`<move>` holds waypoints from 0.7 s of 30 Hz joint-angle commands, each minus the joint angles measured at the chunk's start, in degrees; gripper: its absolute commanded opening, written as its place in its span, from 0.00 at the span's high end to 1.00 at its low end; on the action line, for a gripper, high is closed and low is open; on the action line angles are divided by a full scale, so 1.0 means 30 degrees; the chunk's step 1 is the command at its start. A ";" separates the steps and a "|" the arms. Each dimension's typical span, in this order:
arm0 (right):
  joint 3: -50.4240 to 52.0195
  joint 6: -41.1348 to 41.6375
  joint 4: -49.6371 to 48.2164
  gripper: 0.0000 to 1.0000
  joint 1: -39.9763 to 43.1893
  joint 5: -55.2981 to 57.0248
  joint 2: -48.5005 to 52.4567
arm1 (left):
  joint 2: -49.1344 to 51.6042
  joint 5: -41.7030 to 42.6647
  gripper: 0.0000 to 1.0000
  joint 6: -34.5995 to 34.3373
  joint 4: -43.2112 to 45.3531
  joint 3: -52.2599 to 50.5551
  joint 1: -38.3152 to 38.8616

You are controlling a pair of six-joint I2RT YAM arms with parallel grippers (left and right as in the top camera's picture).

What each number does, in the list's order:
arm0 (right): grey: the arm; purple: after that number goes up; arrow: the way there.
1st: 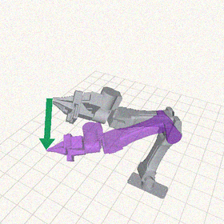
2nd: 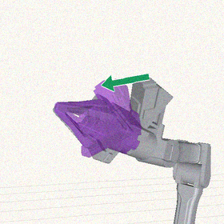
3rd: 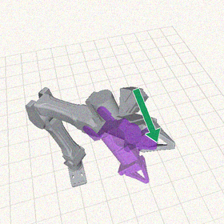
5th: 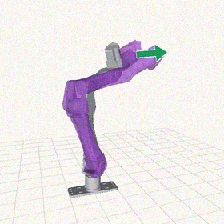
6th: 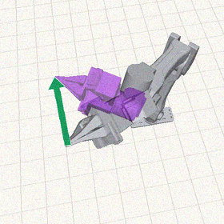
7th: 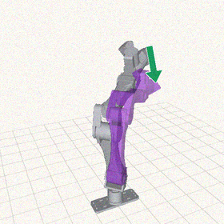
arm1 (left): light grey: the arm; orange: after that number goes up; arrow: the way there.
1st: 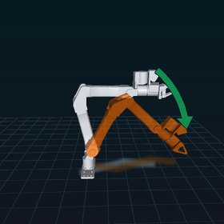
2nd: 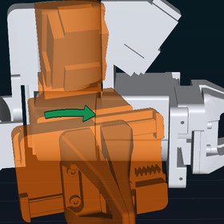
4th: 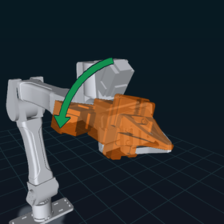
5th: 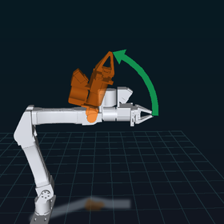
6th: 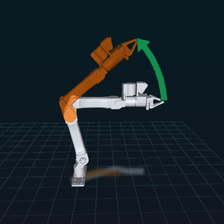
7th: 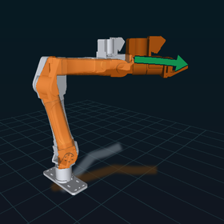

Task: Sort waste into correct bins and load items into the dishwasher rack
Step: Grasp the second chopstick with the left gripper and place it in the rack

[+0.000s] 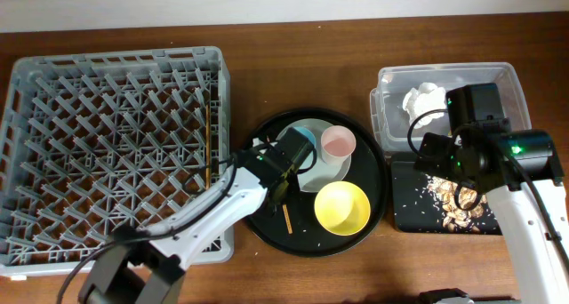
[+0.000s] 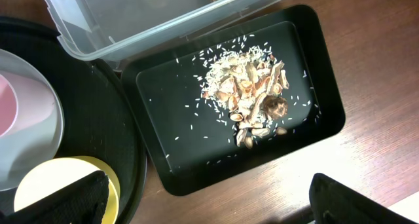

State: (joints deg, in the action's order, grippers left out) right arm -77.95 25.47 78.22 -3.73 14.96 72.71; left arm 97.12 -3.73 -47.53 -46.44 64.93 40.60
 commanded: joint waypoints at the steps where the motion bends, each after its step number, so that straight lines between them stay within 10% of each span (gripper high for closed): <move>1: -0.0233 0.0029 0.0007 0.01 0.0124 0.0029 0.0000 | 0.0685 -0.0342 0.64 -0.0430 0.0619 -0.0481 0.0007; 14: -0.0233 0.0036 0.0007 0.01 0.0124 0.0029 0.0000 | 0.0772 -0.0415 0.66 -0.0423 0.6360 -0.4568 0.0007; 21: -0.0233 0.0036 0.0007 0.01 0.0124 0.0029 0.0000 | 0.0765 -0.0648 0.96 -0.0408 0.6892 -0.4998 0.0007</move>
State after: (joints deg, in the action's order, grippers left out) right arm -77.95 25.52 78.19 -3.73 14.96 72.71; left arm 98.37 -5.85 -48.45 -25.69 51.51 40.60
